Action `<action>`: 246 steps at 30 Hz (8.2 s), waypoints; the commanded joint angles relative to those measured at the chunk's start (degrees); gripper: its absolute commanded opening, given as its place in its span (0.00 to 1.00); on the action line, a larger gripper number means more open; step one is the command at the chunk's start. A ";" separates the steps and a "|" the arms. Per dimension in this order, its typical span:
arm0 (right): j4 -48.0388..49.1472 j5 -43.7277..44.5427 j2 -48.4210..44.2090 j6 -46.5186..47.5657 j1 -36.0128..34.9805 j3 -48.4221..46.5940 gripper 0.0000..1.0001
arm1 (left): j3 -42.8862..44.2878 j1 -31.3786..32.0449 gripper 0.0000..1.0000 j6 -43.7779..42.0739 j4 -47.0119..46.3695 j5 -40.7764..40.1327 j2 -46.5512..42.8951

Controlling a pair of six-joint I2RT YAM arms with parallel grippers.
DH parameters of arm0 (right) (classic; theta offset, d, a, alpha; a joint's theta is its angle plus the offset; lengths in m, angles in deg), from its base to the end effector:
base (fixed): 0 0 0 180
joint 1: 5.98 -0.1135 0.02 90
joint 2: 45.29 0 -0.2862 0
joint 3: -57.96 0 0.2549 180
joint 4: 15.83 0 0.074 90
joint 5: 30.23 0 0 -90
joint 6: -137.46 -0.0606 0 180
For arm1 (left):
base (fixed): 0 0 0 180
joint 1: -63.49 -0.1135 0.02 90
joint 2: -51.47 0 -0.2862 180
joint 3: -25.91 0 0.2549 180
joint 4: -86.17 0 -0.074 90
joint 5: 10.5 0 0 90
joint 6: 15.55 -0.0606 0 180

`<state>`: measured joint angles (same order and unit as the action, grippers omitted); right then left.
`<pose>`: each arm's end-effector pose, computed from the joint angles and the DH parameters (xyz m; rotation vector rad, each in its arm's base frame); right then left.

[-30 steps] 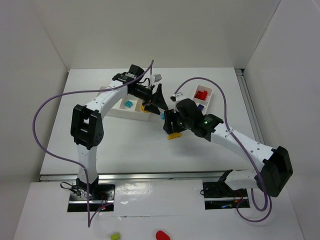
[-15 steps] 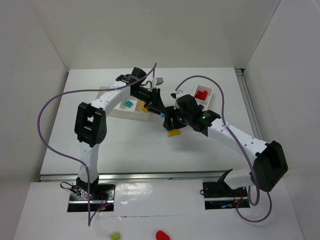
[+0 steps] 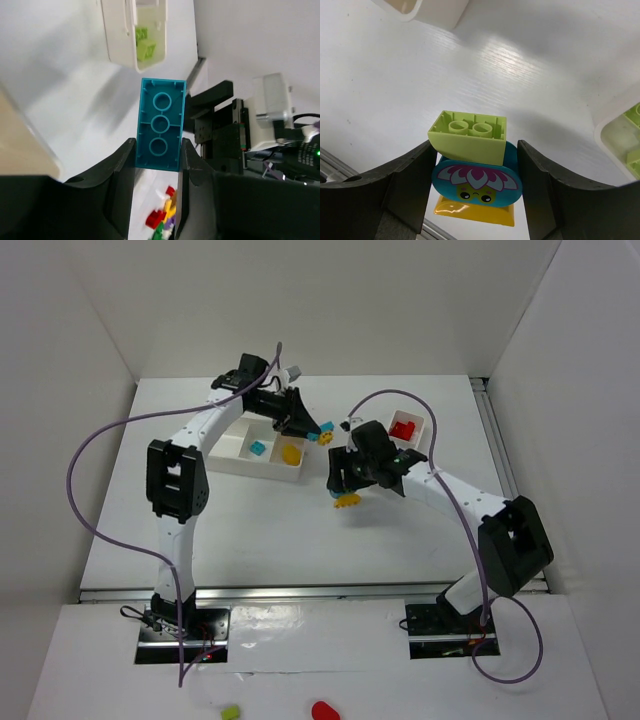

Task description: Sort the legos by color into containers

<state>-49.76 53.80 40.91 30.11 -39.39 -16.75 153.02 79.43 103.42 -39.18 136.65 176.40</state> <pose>0.2846 0.1953 0.2527 -0.3904 2.3957 0.5407 0.4703 -0.1873 0.2731 0.1742 2.5112 -1.5671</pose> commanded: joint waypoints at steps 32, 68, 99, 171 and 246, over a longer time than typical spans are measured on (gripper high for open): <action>11.95 -22.42 9.87 -5.57 8.61 -20.46 0.77 | -7.22 -12.34 0.00 10.56 -17.99 11.84 -10.05; 61.98 -52.03 26.83 -44.10 9.77 -19.06 0.48 | -19.98 -11.81 0.00 22.18 -42.89 21.08 -13.83; 8.73 -23.39 30.25 -7.71 4.59 -38.80 0.24 | -15.14 -17.18 0.00 -1.81 -3.96 -21.96 -17.52; 8.02 3.43 -3.92 2.14 -2.01 2.39 0.44 | -6.27 -1.36 0.87 -11.66 6.25 -4.25 -10.93; -16.42 47.12 -29.77 -12.72 1.59 -1.13 0.38 | 23.35 19.65 0.64 5.31 -6.93 -16.98 19.92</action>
<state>-66.44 99.04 12.14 16.98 -38.19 -15.42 174.59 98.34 108.33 -45.69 119.69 196.59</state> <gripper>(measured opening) 0.714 0.620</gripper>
